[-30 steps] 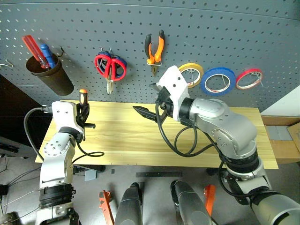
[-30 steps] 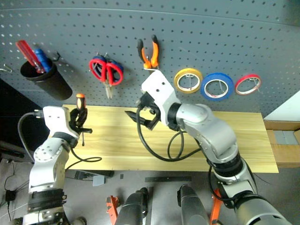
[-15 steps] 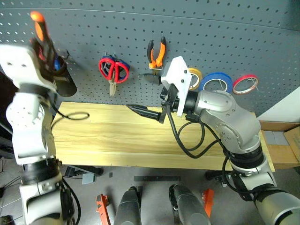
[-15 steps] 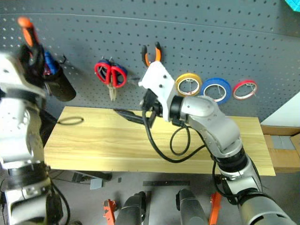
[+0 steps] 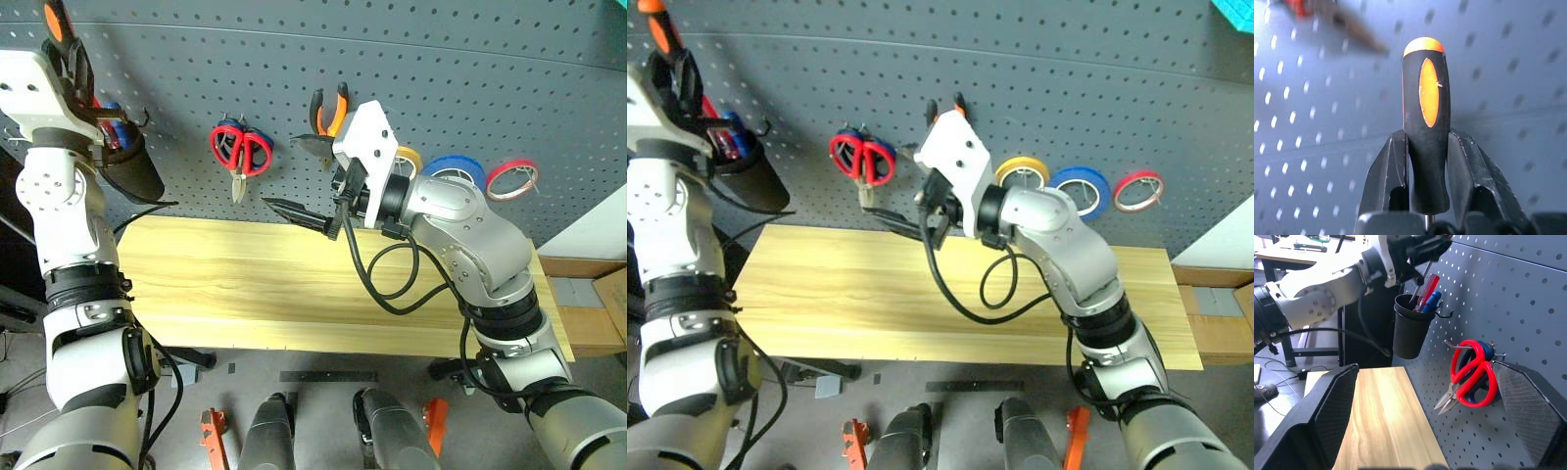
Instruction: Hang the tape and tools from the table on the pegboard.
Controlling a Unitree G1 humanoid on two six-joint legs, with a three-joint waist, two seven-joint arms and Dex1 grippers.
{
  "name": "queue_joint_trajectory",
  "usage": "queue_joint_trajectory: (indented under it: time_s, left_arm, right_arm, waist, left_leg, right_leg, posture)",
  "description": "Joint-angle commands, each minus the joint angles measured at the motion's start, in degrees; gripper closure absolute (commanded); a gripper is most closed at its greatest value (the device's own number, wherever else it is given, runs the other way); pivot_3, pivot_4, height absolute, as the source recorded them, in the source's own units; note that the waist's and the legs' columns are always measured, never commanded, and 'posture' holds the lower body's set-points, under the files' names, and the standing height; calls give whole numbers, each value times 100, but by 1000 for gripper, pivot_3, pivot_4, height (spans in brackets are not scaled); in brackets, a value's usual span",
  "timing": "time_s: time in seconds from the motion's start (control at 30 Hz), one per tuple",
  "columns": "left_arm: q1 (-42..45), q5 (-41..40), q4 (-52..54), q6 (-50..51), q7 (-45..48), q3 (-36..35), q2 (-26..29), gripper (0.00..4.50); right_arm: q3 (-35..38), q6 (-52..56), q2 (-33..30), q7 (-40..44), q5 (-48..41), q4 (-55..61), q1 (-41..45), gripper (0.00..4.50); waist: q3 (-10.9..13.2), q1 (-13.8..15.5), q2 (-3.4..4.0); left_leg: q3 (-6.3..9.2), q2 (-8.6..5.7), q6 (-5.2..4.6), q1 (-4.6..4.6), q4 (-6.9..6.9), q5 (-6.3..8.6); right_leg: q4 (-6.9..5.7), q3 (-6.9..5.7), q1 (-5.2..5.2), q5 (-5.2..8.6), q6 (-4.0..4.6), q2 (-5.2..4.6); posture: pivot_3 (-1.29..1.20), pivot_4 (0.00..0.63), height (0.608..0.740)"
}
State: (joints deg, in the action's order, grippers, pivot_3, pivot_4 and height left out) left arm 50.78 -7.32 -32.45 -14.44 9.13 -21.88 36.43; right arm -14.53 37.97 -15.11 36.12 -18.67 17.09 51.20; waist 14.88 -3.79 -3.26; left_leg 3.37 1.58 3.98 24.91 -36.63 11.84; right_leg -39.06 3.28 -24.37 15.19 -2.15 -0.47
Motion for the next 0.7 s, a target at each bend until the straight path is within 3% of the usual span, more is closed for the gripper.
queue_joint_trajectory:
  time_s: [0.03, 0.27, 0.53, 0.7]
  left_arm:
    - [26, 13, -11, -410, -208, -73, -13, 2483]
    - [145, -74, -1, -566, -174, 63, -149, 102]
    - [-238, -632, 2683, 778, 719, 969, -522, 102]
    - [-1512, -1469, 4423, 2720, 1182, 1344, -495, 102]
  right_arm:
    - [81, -152, -10, -3, 69, 102, 152, 0]
    - [101, -201, -7, 23, 152, 70, 161, 0]
    - [689, 94, -329, 172, -260, 390, -81, 0]
    - [857, 367, -871, 384, -612, 1020, -877, 0]
  waist:
    - [-20, -2, -2]
    - [-156, -51, -5]
    - [-234, -51, -8]
    - [-371, -131, 90]
  left_leg:
    - [0, -1, 1, 0, -1, 0]
    - [-1, -1, -5, -1, -9, 3]
    - [9, -6, -11, -1, -32, 6]
    - [-6, -4, -16, -12, -22, 9]
  right_leg:
    - [0, 0, 0, 0, 0, -2]
    - [-8, -1, 2, 0, 0, -1]
    - [-18, -7, 18, -1, -1, -3]
    - [-3, 13, 26, 0, -2, 1]
  posture:
    - [-90, 122, 740]
    - [-88, 110, 740]
    - [-80, 109, 740]
    - [-73, 101, 740]
